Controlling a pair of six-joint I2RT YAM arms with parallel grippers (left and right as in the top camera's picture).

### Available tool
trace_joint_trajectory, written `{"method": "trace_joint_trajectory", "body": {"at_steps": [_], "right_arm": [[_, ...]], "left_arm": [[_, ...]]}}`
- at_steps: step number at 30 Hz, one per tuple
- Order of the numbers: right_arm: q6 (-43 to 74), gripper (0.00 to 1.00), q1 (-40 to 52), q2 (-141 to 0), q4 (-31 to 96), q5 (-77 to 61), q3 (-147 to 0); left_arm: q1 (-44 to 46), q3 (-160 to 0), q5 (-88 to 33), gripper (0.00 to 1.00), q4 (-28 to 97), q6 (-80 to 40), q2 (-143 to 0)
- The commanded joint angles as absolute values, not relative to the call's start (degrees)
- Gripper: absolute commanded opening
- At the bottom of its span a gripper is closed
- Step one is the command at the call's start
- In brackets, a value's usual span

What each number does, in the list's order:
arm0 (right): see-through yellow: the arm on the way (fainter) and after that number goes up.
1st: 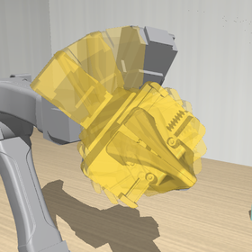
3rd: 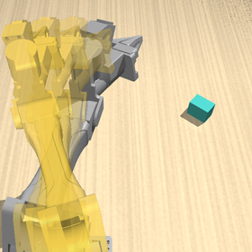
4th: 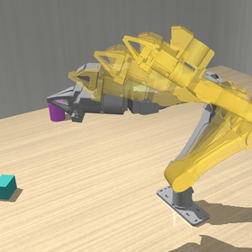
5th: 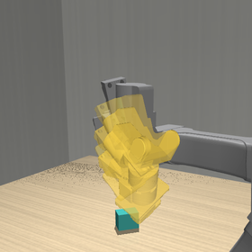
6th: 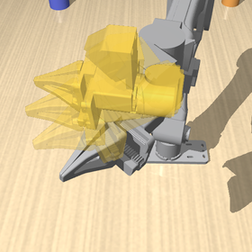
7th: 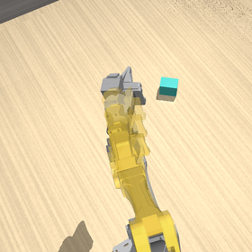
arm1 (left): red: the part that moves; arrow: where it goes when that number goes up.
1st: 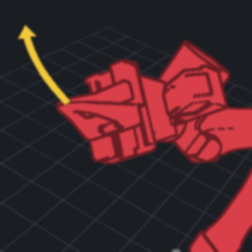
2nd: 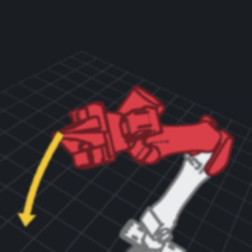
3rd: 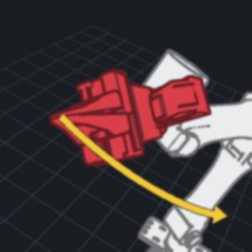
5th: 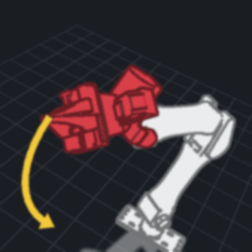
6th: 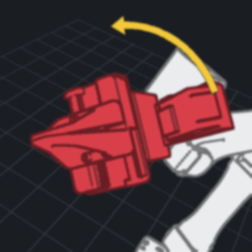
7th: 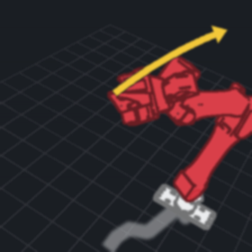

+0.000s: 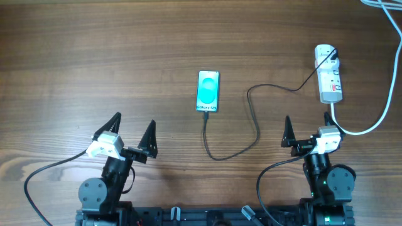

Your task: Plug charger to phone and switch on socket

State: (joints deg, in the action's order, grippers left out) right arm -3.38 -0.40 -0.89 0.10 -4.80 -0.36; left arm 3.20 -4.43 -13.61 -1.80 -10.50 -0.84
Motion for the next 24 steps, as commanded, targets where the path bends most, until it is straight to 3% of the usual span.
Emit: {"method": "trace_joint_trajectory", "body": {"at_steps": [1, 10, 16, 24], "right_arm": [[-4.49, 1.0, -0.19, -0.21, -0.05, -3.88, -0.3], [-4.47, 1.0, -0.19, -0.21, -0.05, -3.88, -0.3], [-4.47, 1.0, -0.19, -0.21, -0.05, -3.88, -0.3], [-4.47, 1.0, -0.19, -0.21, -0.05, -3.88, -0.3]], "left_arm": [[2.7, -1.83, -13.61, 1.0, -4.36, -9.39, -0.16], [0.71, -0.32, -12.64, 1.0, -5.19, -9.37, -0.14], [-1.52, -0.32, -6.9, 1.0, 4.01, -9.34, -0.14], [-1.67, -0.32, -7.44, 1.0, 3.95, -0.43, -0.14]]}}
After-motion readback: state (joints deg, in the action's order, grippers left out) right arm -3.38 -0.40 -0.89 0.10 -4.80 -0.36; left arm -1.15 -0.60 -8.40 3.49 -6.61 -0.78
